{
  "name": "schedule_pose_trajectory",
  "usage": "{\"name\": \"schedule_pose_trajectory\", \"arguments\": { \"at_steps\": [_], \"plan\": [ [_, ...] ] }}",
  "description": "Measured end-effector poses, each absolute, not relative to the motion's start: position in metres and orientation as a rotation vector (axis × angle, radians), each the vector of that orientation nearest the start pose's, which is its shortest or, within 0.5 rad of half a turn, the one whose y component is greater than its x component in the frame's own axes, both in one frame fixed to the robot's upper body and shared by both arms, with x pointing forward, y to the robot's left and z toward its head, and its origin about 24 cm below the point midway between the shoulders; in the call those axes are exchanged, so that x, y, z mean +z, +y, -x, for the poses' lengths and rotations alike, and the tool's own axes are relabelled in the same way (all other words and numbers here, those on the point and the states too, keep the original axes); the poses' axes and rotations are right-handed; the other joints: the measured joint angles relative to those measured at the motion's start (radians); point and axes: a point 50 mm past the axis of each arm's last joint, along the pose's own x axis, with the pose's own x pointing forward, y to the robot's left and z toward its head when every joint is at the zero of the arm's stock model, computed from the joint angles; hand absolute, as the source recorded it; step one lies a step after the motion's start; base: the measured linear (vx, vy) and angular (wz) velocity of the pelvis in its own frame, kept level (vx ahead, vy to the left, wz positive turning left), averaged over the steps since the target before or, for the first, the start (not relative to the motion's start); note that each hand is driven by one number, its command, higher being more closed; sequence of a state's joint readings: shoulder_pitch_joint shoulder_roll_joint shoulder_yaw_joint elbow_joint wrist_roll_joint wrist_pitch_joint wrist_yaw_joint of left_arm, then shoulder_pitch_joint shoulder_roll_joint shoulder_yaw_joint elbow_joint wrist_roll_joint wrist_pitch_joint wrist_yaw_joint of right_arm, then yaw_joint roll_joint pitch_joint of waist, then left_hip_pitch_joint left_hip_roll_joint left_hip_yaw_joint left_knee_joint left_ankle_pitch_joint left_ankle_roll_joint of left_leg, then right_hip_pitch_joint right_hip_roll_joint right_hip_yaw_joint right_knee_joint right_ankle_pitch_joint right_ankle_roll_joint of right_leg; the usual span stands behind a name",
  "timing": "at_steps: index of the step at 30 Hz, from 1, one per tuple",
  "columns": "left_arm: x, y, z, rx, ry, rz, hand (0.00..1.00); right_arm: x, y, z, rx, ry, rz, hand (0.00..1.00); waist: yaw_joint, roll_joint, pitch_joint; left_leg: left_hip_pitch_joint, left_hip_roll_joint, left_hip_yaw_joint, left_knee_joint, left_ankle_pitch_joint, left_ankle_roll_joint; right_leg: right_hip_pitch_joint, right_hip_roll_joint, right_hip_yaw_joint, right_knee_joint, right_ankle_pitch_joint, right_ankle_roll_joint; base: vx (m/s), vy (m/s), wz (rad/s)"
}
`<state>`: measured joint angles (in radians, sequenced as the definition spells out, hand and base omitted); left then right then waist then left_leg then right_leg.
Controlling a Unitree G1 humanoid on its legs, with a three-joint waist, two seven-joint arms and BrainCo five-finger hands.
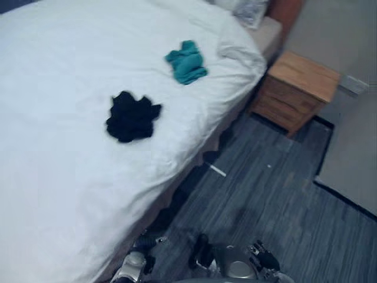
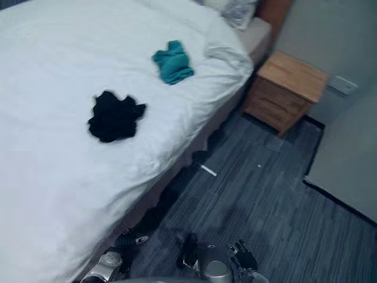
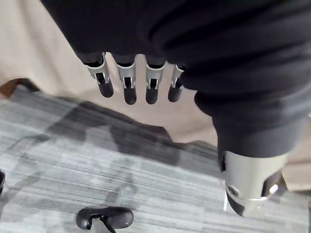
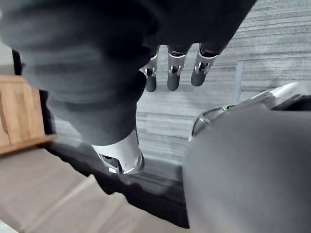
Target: Tidy the bed and pick cloth on bed and put in laundry
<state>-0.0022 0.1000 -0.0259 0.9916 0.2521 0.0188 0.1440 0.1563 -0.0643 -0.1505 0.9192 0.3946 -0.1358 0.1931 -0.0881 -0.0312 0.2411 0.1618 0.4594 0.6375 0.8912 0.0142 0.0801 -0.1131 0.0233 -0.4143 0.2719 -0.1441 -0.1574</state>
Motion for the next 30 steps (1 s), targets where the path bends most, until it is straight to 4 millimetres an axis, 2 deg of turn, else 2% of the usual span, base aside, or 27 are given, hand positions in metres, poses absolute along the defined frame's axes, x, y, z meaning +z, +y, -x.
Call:
{"name": "schedule_pose_trajectory", "arguments": {
  "at_steps": [1,2,3,4,5,6,7,9,10,11,12,13,14,15,16,17,18,20,21,22,23,24,25,26,28,29,30],
  "plan": [
    [-0.147,0.190,-0.137,0.040,0.988,-0.402,0.00,-0.145,-0.200,-0.107,-0.250,0.823,-0.399,0.00,0.003,0.013,0.001,-0.062,-0.017,-0.089,0.081,-0.044,-0.014,0.000,0.019,0.046,-0.008,0.004,-0.006,0.14,0.020,-2.67],
    [-0.147,0.190,-0.136,0.093,0.985,-0.343,0.00,-0.143,-0.204,-0.115,-0.229,0.805,-0.361,0.00,0.022,0.033,0.004,-0.197,-0.086,-0.264,0.220,-0.148,-0.058,0.004,0.063,0.154,-0.020,0.012,-0.021,0.12,0.130,-2.69],
    [-0.144,0.194,-0.141,0.130,0.961,-0.329,0.00,-0.143,-0.205,-0.118,-0.192,0.816,-0.313,0.00,0.047,0.032,0.006,-0.276,-0.153,-0.362,0.239,-0.209,-0.068,0.024,0.086,0.245,-0.021,0.013,-0.022,0.16,0.165,-2.72],
    [-0.143,0.196,-0.143,0.140,0.947,-0.324,0.00,-0.144,-0.203,-0.118,-0.171,0.821,-0.299,0.00,0.057,0.031,0.007,-0.295,-0.177,-0.389,0.221,-0.228,-0.070,0.038,0.091,0.277,-0.022,0.013,-0.020,0.17,0.154,-2.64],
    [-0.141,0.202,-0.144,0.160,0.930,-0.319,0.00,-0.143,-0.198,-0.122,-0.119,0.811,-0.260,0.00,0.069,0.013,0.012,-0.330,-0.229,-0.436,0.106,-0.248,-0.066,0.065,0.101,0.368,-0.023,0.008,-0.011,0.18,0.154,-2.23],
    [-0.140,0.203,-0.145,0.165,0.919,-0.310,0.00,-0.142,-0.198,-0.124,-0.096,0.805,-0.227,0.00,0.073,0.016,0.011,-0.357,-0.262,-0.477,-0.039,-0.259,-0.083,0.082,0.101,0.434,-0.023,-0.001,0.004,0.18,0.156,-2.06],
    [-0.140,0.203,-0.146,0.166,0.915,-0.304,0.00,-0.141,-0.198,-0.124,-0.089,0.803,-0.216,0.00,0.075,0.018,0.010,-0.371,-0.277,-0.497,-0.106,-0.258,-0.086,0.085,0.101,0.462,-0.023,-0.004,0.008,0.21,0.188,-1.63],
    [-0.139,0.197,-0.147,0.161,0.896,-0.282,0.00,-0.140,-0.199,-0.128,-0.055,0.800,-0.172,0.00,0.077,0.037,0.003,-0.409,-0.329,-0.551,-0.425,-0.217,-0.152,0.092,0.098,0.560,-0.028,-0.024,0.037,0.25,0.242,-1.38],
    [-0.140,0.195,-0.146,0.161,0.898,-0.273,0.00,-0.139,-0.200,-0.129,-0.051,0.801,-0.165,0.00,0.078,0.045,-0.002,-0.411,-0.331,-0.550,-0.483,-0.206,-0.166,0.093,0.098,0.569,-0.027,-0.033,0.047,0.31,0.297,-1.21],
    [-0.141,0.191,-0.145,0.162,0.905,-0.253,0.00,-0.139,-0.199,-0.130,-0.036,0.805,-0.149,0.00,0.088,0.058,-0.013,-0.400,-0.337,-0.550,-0.525,-0.155,-0.144,0.097,0.092,0.579,-0.005,-0.070,0.058,0.46,0.415,-1.05],
    [-0.141,0.193,-0.145,0.169,0.906,-0.254,0.00,-0.141,-0.193,-0.128,-0.026,0.812,-0.158,0.00,0.103,0.036,-0.028,-0.375,-0.360,-0.532,-0.523,-0.156,-0.107,0.099,0.050,0.564,0.022,-0.111,0.080,0.49,0.406,-0.92],
    [-0.143,0.194,-0.142,0.161,0.919,-0.260,0.00,-0.145,-0.186,-0.119,-0.012,0.838,-0.170,0.00,0.099,0.004,-0.044,-0.350,-0.386,-0.512,-0.543,-0.181,-0.094,0.099,0.010,0.535,0.081,-0.135,0.120,0.45,0.301,-0.50],
    [-0.143,0.192,-0.143,0.157,0.922,-0.257,0.00,-0.145,-0.182,-0.119,-0.002,0.842,-0.175,0.00,0.099,-0.012,-0.044,-0.333,-0.396,-0.498,-0.550,-0.194,-0.093,0.064,0.000,0.509,0.177,-0.148,0.150,0.34,0.170,-0.32],
    [-0.142,0.196,-0.145,0.157,0.919,-0.271,0.00,-0.144,-0.177,-0.127,0.005,0.830,-0.192,0.00,0.099,-0.029,-0.032,-0.286,-0.417,-0.489,-0.562,-0.215,-0.070,-0.037,-0.047,0.431,0.424,-0.103,0.191,0.41,0.203,-0.18],
    [-0.143,0.196,-0.142,0.141,0.933,-0.286,0.00,-0.143,-0.176,-0.131,0.008,0.819,-0.196,0.00,0.082,-0.035,-0.027,-0.238,-0.428,-0.490,-0.578,-0.225,-0.051,-0.105,-0.077,0.385,0.582,-0.054,0.196,0.39,0.200,0.08],
    [-0.145,0.195,-0.140,0.108,0.941,-0.317,0.00,-0.142,-0.177,-0.133,0.009,0.808,-0.192,0.00,0.065,-0.021,-0.017,-0.191,-0.430,-0.495,-0.582,-0.248,-0.039,-0.128,-0.098,0.353,0.667,-0.076,0.175,0.43,0.148,0.36],
    [-0.146,0.191,-0.139,0.078,0.945,-0.332,0.00,-0.142,-0.177,-0.134,0.011,0.802,-0.187,0.00,0.054,-0.022,-0.014,-0.117,-0.423,-0.501,-0.594,-0.266,-0.036,-0.133,-0.104,0.317,0.642,-0.121,0.174,0.48,0.083,0.40],
    [-0.147,0.192,-0.138,0.076,0.945,-0.338,0.00,-0.141,-0.177,-0.134,0.011,0.794,-0.188,0.00,0.049,-0.013,-0.011,-0.050,-0.401,-0.512,-0.623,-0.291,-0.041,-0.138,-0.094,0.271,0.462,-0.130,0.172,0.55,0.033,0.30],
    [-0.146,0.193,-0.139,0.075,0.938,-0.341,0.00,-0.140,-0.177,-0.135,0.006,0.781,-0.192,0.00,0.045,-0.007,-0.008,-0.018,-0.384,-0.527,-0.643,-0.303,-0.052,-0.156,-0.086,0.250,0.267,-0.102,0.189,0.63,-0.034,0.35],
    [-0.145,0.195,-0.141,0.073,0.933,-0.350,0.00,-0.139,-0.178,-0.137,0.002,0.770,-0.191,0.00,0.046,-0.006,-0.005,-0.001,-0.370,-0.536,-0.657,-0.324,-0.075,-0.179,-0.080,0.252,0.046,-0.001,0.201,0.65,-0.051,0.30],
    [-0.145,0.196,-0.141,0.074,0.934,-0.351,0.00,-0.139,-0.178,-0.137,0.001,0.769,-0.191,0.00,0.047,-0.007,-0.005,0.002,-0.369,-0.536,-0.658,-0.327,-0.078,-0.180,-0.080,0.253,0.022,0.012,0.199,0.59,-0.087,0.18],
    [-0.147,0.198,-0.135,0.084,0.950,-0.347,0.00,-0.139,-0.179,-0.137,0.001,0.764,-0.184,0.00,0.048,-0.008,-0.003,0.045,-0.360,-0.536,-0.662,-0.359,-0.103,-0.185,-0.079,0.267,-0.085,0.100,0.200,0.48,-0.103,0.05],
    [-0.148,0.199,-0.132,0.091,0.959,-0.338,0.00,-0.138,-0.181,-0.138,-0.006,0.759,-0.185,0.00,0.046,-0.001,0.001,0.071,-0.348,-0.536,-0.661,-0.373,-0.110,-0.183,-0.080,0.272,-0.084,0.157,0.202,0.63,-0.170,0.10],
    [-0.148,0.198,-0.131,0.094,0.963,-0.333,0.00,-0.137,-0.183,-0.141,-0.017,0.751,-0.183,0.00,0.047,0.010,0.003,0.096,-0.326,-0.538,-0.631,-0.379,-0.116,-0.167,-0.066,0.261,-0.045,0.219,0.179,0.62,-0.219,0.08],
    [-0.148,0.196,-0.131,0.113,0.957,-0.307,0.00,-0.137,-0.186,-0.145,-0.015,0.764,-0.173,0.00,0.050,0.040,-0.006,-0.005,-0.275,-0.565,-0.370,-0.345,-0.150,-0.157,-0.042,0.236,0.034,0.147,0.149,0.58,-0.252,0.07],
    [-0.149,0.191,-0.131,0.143,0.954,-0.256,0.00,-0.135,-0.191,-0.149,-0.011,0.759,-0.152,0.00,0.050,0.074,0.004,-0.082,-0.248,-0.583,-0.175,-0.263,-0.149,-0.117,-0.019,0.225,0.036,0.110,0.142,0.56,-0.219,0.11],
    [-0.149,0.186,-0.131,0.174,0.951,-0.201,0.00,-0.135,-0.195,-0.150,0.009,0.774,-0.115,0.00,0.052,0.111,0.016,-0.177,-0.192,-0.584,0.042,-0.107,-0.138,-0.026,0.019,0.227,-0.017,0.080,0.122,0.56,-0.168,0.08]
  ]
}}
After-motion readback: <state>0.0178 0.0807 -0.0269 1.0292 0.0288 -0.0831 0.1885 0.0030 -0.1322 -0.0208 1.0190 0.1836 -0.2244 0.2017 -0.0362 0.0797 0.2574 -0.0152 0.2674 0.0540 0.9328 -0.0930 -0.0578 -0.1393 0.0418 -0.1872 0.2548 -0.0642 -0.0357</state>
